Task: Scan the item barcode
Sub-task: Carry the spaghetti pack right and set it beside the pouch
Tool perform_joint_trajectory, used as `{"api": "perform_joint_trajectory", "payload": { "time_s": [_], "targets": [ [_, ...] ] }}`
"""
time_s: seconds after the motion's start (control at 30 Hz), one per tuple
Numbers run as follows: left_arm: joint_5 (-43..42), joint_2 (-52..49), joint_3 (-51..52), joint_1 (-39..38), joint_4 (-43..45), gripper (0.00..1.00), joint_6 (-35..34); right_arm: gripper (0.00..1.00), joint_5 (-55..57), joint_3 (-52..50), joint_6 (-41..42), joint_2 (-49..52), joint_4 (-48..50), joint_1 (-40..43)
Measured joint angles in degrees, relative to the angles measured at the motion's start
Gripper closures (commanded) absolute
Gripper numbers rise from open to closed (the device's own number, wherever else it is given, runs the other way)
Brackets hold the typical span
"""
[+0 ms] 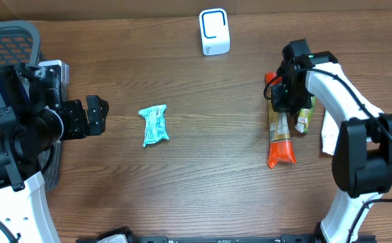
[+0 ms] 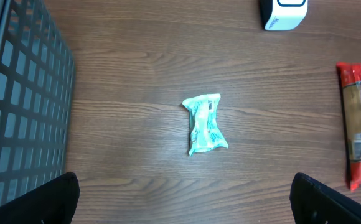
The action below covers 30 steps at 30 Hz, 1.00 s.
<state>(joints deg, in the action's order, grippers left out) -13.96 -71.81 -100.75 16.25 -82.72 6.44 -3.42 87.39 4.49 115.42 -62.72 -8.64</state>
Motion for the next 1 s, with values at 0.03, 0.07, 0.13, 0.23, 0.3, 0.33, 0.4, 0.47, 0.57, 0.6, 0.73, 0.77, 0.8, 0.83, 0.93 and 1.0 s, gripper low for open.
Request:
{"api": "perform_joint_trajectory", "payload": {
  "time_s": [0.03,0.07,0.13,0.23,0.3,0.33,0.4,0.47,0.57,0.6,0.73,0.77,0.8,0.83,0.93,1.0],
  "targets": [
    [0.00,0.00,0.00,0.00,0.00,0.00,0.00,0.96,-0.04,0.02,0.00,0.11,-0.31,0.46],
    [0.00,0.00,0.00,0.00,0.00,0.00,0.00,0.96,0.02,0.02,0.00,0.11,-0.55,0.92],
    [0.00,0.00,0.00,0.00,-0.02,0.00,0.00,0.96,0.94,0.02,0.00,0.11,-1.29,1.88],
    [0.00,0.00,0.00,-0.02,0.00,0.00,0.00,0.96,2.84,0.09,0.74,0.11,-2.43,3.52],
    [0.00,0.00,0.00,0.00,0.00,0.00,0.00,0.96,3.85,0.17,1.09,0.11,-2.91,4.57],
    [0.00,0.00,0.00,0.00,0.00,0.01,0.00,0.96,4.76,0.22,1.46,0.11,-3.19,5.68],
    [0.00,0.00,0.00,0.00,0.00,0.01,0.00,0.91,5.57,0.24,1.55,0.11,-3.32,6.82],
    [0.00,0.00,0.00,0.00,0.00,0.01,0.00,0.64,6.23,0.35,1.66,0.11,-3.48,7.87],
    [0.00,0.00,0.00,-0.02,0.00,0.00,0.00,0.53,6.88,1.07,2.27,0.11,-5.46,8.28],
    [0.00,0.00,0.00,0.00,0.00,0.00,0.00,0.51,7.04,1.81,2.03,0.11,-6.80,8.37],
    [0.02,0.00,0.00,0.00,0.00,0.01,0.00,0.47,6.82,7.04,2.36,0.15,-10.84,8.50],
    [0.00,0.00,0.00,0.00,-0.02,0.01,0.00,0.45,6.67,9.35,2.34,0.15,-12.09,8.50],
    [0.00,0.00,0.00,0.00,-0.02,0.01,0.00,0.35,6.36,11.08,2.40,0.15,-13.16,8.50],
    [0.00,0.00,0.00,0.00,0.00,0.00,0.00,0.29,5.42,13.68,2.43,0.15,-14.25,8.50],
    [0.00,0.00,0.00,0.00,0.00,0.01,0.00,0.08,-0.94,18.80,2.43,0.07,-14.53,8.44],
    [0.00,0.00,0.00,0.00,0.00,0.00,0.00,0.00,-8.76,20.39,2.73,-0.28,-12.35,7.87]
  ]
}}
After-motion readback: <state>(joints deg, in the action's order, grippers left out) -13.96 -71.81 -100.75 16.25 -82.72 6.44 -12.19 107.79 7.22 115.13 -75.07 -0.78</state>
